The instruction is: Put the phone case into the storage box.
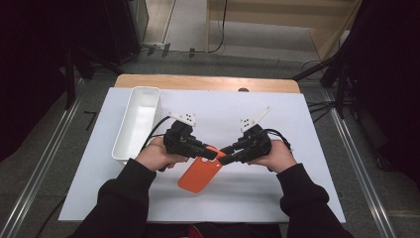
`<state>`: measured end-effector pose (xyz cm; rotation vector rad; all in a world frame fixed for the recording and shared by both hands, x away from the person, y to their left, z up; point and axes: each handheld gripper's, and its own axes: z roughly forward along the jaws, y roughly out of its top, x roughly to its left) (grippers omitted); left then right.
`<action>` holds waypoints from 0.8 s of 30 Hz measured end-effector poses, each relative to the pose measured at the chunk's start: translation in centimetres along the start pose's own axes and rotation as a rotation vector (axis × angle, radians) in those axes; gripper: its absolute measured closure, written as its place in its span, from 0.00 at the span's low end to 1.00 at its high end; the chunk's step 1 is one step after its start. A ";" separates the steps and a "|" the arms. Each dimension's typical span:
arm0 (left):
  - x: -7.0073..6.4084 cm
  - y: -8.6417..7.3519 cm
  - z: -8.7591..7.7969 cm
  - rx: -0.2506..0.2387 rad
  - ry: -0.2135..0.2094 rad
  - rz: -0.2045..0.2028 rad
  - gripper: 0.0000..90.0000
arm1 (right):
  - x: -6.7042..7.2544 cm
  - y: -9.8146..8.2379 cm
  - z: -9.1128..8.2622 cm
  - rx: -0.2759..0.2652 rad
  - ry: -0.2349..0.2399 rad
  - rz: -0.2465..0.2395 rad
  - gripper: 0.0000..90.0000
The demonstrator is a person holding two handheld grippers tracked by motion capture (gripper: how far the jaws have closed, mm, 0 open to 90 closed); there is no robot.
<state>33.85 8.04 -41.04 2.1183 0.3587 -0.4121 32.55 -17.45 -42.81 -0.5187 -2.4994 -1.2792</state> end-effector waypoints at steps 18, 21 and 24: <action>-0.1 -0.1 0.2 0.018 -0.034 0.025 0.84 | -0.1 -0.2 0.2 0.038 0.070 -0.005 0.82; 0.0 -0.2 0.1 0.011 -0.035 0.016 0.83 | -0.1 0.0 0.2 0.046 0.069 -0.004 0.82; 0.0 -0.2 0.1 0.008 -0.035 0.018 0.82 | 0.0 0.1 0.2 0.042 0.074 0.003 0.83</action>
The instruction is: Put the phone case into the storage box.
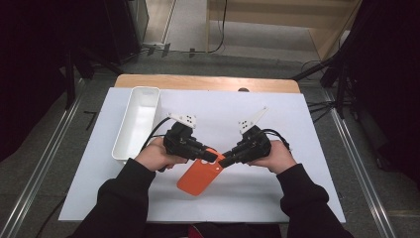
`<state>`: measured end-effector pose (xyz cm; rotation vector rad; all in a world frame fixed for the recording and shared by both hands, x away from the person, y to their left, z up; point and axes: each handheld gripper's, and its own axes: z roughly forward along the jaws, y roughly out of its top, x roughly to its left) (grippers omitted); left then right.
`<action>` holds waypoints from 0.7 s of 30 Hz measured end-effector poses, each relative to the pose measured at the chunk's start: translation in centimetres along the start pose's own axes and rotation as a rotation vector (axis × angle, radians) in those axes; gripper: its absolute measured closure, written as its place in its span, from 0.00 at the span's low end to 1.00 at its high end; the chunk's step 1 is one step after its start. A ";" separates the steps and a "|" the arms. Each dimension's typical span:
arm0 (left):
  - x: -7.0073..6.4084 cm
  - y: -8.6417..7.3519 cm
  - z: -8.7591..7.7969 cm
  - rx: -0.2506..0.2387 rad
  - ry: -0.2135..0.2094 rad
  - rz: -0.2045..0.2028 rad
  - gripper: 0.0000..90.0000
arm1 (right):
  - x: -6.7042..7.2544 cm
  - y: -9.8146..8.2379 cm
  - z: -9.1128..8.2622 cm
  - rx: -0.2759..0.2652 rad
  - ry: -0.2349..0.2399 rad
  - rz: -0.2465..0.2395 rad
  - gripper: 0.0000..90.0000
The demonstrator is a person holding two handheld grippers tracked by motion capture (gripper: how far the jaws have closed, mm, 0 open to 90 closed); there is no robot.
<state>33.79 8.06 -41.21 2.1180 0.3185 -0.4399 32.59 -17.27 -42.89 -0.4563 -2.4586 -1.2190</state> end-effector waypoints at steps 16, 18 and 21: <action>-0.3 0.3 0.1 -0.021 0.121 0.017 0.40 | 0.2 0.3 -0.7 0.018 -0.021 0.041 0.84; -0.3 0.3 0.0 -0.022 0.136 0.023 0.34 | 0.1 0.3 -0.9 0.011 -0.024 0.055 0.83; -0.3 0.4 -0.2 -0.033 0.173 0.032 0.32 | 0.1 0.2 -1.2 -0.002 -0.033 0.075 0.83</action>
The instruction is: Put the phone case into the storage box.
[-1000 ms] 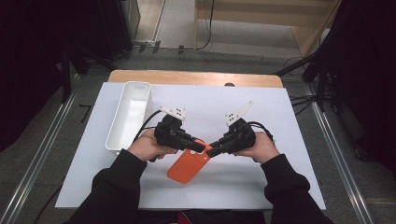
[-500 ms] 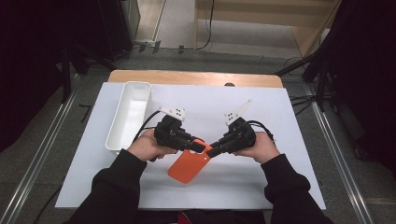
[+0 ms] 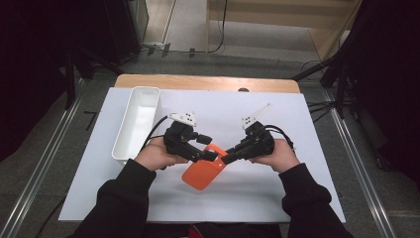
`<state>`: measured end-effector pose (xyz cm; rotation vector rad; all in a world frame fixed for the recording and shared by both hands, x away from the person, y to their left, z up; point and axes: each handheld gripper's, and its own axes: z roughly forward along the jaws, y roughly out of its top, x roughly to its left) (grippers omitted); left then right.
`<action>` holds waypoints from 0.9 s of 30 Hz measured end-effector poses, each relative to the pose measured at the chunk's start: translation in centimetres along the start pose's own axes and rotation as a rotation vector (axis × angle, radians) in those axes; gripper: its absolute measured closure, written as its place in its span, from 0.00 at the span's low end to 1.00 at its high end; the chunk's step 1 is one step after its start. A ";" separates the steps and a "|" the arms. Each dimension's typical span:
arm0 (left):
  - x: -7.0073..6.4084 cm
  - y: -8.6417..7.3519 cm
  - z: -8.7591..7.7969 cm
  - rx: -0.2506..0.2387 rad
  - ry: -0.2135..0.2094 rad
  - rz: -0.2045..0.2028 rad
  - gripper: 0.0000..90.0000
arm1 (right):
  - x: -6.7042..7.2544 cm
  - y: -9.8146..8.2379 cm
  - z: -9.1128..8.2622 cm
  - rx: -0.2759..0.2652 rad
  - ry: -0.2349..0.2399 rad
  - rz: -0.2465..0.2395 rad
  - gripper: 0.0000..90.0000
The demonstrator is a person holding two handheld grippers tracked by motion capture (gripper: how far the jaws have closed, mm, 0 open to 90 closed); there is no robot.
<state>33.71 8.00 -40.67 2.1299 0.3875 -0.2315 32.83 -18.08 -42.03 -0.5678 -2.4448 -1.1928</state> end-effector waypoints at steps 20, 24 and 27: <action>0.0 0.4 -0.8 -0.076 0.098 -0.061 0.19 | -0.5 0.1 -1.0 -0.017 -0.049 0.161 0.83; 0.0 0.5 -0.7 -0.077 0.135 -0.058 0.15 | -0.4 0.1 -1.2 -0.013 -0.084 0.189 0.83; -0.1 0.5 -0.6 -0.078 0.143 -0.056 0.15 | -0.4 0.1 -1.3 -0.012 -0.096 0.199 0.83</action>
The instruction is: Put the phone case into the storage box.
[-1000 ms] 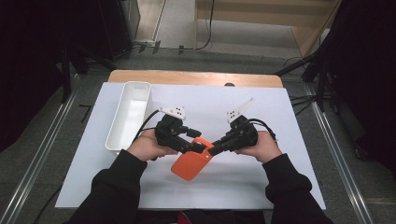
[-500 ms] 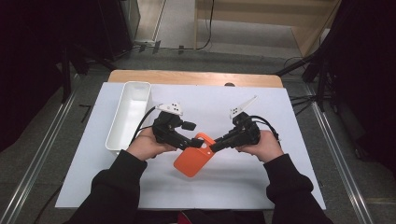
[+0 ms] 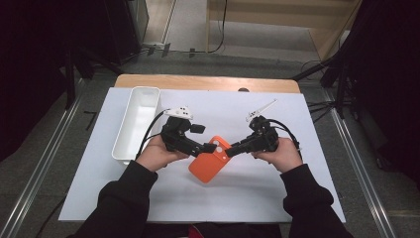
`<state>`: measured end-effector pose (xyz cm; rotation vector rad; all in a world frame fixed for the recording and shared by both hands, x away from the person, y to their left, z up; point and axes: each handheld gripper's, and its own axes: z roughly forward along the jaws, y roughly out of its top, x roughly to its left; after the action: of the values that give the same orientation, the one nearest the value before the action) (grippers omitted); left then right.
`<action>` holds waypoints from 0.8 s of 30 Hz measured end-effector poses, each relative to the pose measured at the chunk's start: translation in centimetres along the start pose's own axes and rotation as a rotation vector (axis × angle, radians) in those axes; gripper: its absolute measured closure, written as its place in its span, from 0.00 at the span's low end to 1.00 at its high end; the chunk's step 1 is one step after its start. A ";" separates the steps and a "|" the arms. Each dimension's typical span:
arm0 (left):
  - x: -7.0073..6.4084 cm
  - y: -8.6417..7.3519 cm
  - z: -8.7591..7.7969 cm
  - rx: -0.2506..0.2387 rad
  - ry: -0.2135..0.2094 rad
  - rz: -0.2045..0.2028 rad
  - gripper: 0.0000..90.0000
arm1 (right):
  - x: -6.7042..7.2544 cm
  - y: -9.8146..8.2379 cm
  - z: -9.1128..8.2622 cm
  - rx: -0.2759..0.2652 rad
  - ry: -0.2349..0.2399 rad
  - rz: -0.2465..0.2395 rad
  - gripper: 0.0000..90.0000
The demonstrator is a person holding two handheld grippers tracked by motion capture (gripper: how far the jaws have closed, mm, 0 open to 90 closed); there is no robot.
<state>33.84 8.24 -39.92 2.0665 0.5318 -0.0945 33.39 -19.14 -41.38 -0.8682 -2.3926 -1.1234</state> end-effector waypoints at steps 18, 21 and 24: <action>-0.9 0.3 1.0 -0.009 0.071 0.026 0.15 | 0.3 -0.4 -1.1 -0.027 -0.081 0.076 0.83; -1.0 0.5 1.1 -0.010 0.077 0.025 0.15 | 0.2 -0.6 -1.4 -0.038 -0.092 0.099 0.83; -1.0 0.5 1.3 -0.012 0.076 0.025 0.15 | 0.3 -0.6 -1.7 -0.049 -0.124 0.110 0.83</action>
<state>33.30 6.60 -39.89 2.0713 0.5519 0.0021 32.86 -20.67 -40.57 -1.1015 -2.3913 -1.1196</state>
